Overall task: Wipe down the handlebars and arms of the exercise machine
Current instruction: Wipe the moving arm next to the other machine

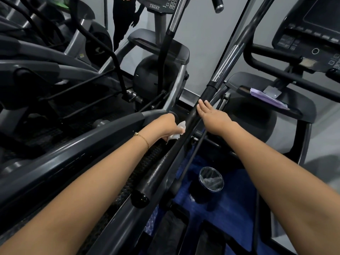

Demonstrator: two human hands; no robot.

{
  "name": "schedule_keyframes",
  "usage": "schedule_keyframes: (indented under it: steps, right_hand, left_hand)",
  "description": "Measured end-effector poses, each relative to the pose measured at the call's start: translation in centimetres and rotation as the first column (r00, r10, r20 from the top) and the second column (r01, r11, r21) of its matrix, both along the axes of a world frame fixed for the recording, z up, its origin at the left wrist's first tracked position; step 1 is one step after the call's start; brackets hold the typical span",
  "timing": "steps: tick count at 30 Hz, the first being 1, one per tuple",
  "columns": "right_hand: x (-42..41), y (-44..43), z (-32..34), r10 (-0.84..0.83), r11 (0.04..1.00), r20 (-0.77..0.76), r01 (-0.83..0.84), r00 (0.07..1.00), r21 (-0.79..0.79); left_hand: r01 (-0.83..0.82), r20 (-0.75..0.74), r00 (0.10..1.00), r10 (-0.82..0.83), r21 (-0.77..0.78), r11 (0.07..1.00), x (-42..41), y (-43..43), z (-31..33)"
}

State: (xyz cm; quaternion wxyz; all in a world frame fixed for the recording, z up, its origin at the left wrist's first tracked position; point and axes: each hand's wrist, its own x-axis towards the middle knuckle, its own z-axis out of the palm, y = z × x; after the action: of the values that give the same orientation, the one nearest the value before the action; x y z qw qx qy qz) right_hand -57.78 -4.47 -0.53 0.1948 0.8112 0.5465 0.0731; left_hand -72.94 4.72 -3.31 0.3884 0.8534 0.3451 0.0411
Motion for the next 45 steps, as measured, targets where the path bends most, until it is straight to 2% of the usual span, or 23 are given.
schedule_keyframes:
  steps: [8,12,15,19,27,31,37,45]
  right_hand:
    - [-0.6,-0.1,0.9,0.028,0.999,-0.035,-0.027,0.999,0.018]
    - [-2.1,-2.1,-1.5,0.132,0.984,-0.184,-0.106,0.974,0.146]
    - [-2.5,-3.1,-2.8,0.109,0.982,-0.315,-0.053,0.943,0.18]
    - [-2.0,-2.0,-2.1,0.104,0.99,-0.269,-0.073,0.958,0.123]
    - [-2.7,-2.1,-1.6,0.068,0.993,-0.224,-0.045,0.972,0.106]
    - [-3.4,-2.2,-1.3,0.035,0.996,-0.222,-0.016,0.974,0.087]
    - [-4.1,-2.4,-1.1,0.01,0.999,-0.212,0.002,0.977,0.053]
    - [-4.9,-2.4,-0.4,-0.026,0.999,-0.196,0.031,0.98,0.02]
  left_hand:
    - [-0.035,0.058,0.998,0.035,-0.003,0.999,0.1,-0.8,0.6]
    - [0.024,0.03,0.999,-0.021,-0.089,0.996,-2.5,-0.6,-0.1]
    - [0.021,0.02,1.0,-0.02,-0.091,0.996,-3.5,-0.9,-0.4]
    - [-0.051,0.088,0.994,0.062,-0.121,0.991,-1.7,-0.8,0.1]
    - [-0.05,0.034,0.998,0.051,-0.029,0.998,-2.6,-1.9,0.1]
    - [-0.048,0.071,0.996,0.052,-0.065,0.997,-2.6,-1.8,0.5]
    - [-0.068,0.062,0.996,0.068,-0.004,0.998,-3.8,-2.6,0.0]
    - [-0.045,0.111,0.992,0.053,-0.074,0.996,-4.2,-2.3,-0.2]
